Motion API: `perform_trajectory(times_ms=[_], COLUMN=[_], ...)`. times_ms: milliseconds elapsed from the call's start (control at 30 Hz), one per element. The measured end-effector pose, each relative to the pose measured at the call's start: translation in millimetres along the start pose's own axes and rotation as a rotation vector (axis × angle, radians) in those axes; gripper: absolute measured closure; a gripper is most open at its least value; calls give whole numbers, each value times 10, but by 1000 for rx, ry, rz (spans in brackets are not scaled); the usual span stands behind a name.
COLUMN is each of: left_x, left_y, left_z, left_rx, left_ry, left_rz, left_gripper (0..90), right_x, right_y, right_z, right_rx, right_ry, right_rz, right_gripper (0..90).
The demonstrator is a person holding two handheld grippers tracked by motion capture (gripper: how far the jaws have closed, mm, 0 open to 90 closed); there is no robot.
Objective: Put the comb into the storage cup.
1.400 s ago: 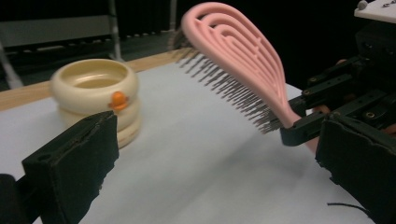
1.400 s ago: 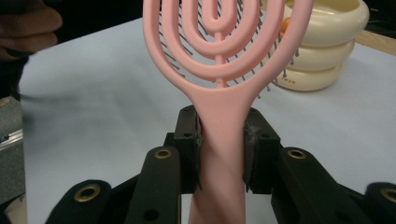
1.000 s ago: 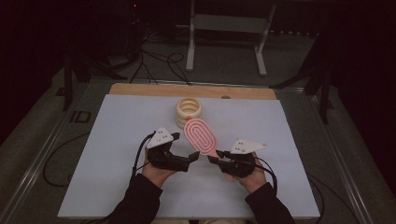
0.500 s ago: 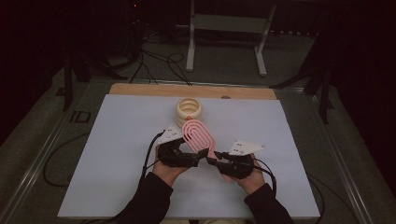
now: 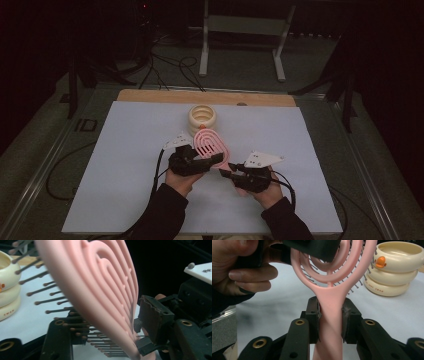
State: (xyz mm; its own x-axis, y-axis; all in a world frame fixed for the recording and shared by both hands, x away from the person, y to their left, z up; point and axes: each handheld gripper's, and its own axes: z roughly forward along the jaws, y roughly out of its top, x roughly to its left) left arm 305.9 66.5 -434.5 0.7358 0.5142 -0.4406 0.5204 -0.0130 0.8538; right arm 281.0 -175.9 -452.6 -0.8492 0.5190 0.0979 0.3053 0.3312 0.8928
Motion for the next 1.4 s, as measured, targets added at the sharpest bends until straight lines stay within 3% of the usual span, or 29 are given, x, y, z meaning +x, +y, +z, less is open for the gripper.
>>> perform_trajectory(times_ms=[167, 367, 767, 933, 1233, 1400], left_x=[6, 3, -5, -24, -56, -53], left_y=[-2, -4, 12, 20, 38, 49], left_z=[2, 22, 3, 7, 9, -3], left_rx=[-5, -11, -49, -64, -67, -68], left_ry=[-1, 4, -60, -80, -63, -42], left_rz=[-7, -17, -51, -62, -47, -38], left_gripper=[489, 449, 608, 629, 642, 647], right_x=[7, 30, 6, 9, 4, 15], right_y=[-1, 4, -13, -14, -14, -15], right_z=[2, 16, 32, 38, 44, 46], right_rx=[-4, -2, 10, 11, 14, 19], right_ry=[6, 13, 34, 23, 6, -10], right_rz=[-1, -13, -16, -13, -27, -29], right_gripper=[720, 721, 711, 712, 698, 612])
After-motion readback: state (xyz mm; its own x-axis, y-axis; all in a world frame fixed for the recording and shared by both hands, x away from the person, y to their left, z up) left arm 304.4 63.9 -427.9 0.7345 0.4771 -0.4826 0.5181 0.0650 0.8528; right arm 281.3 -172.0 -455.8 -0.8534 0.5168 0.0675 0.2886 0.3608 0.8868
